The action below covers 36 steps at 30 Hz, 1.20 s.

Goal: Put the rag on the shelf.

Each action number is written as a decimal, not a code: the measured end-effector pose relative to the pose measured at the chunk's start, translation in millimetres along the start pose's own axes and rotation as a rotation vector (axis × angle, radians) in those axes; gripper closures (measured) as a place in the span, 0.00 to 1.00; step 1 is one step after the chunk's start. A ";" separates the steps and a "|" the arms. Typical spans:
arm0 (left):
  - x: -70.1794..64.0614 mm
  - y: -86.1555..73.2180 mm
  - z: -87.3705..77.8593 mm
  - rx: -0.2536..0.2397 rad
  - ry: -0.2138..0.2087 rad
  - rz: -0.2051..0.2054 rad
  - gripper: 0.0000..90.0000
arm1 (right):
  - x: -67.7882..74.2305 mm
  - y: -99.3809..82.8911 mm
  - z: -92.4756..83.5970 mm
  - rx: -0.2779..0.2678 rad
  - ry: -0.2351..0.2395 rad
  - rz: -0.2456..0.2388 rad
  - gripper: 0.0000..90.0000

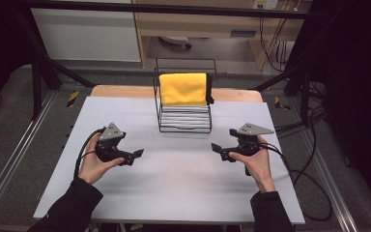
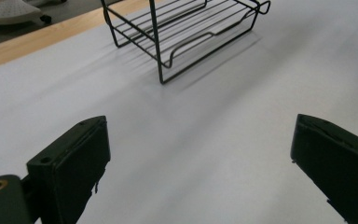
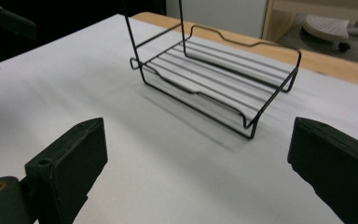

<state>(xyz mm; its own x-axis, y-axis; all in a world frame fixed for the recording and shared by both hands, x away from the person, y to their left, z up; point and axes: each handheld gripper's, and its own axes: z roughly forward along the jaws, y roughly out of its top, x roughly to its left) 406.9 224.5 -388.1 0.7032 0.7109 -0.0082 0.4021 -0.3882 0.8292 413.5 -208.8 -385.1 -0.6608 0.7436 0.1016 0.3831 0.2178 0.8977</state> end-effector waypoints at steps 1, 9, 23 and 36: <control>0.4 -4.1 -0.5 -0.002 -0.002 -0.004 0.05 | 0.1 -4.2 0.4 0.007 0.003 0.006 0.06; 4.4 -35.6 -4.1 -0.006 0.001 -0.027 0.07 | -0.9 -36.0 1.2 0.069 0.011 0.021 0.05; 12.3 -72.2 -15.1 0.011 0.014 -0.030 0.06 | -14.8 -76.5 -18.2 0.119 0.003 0.066 0.04; 18.6 -83.3 -23.1 0.000 0.031 -0.052 0.06 | -18.1 -89.5 -29.7 0.132 0.000 0.067 0.04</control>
<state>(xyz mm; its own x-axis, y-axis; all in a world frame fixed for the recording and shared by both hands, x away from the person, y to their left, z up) 372.9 283.6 -444.4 0.6628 0.7480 -0.0344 0.4380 -0.3500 0.8281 372.1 -260.5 -454.6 -0.6309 0.7593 0.1594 0.5078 0.2488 0.8247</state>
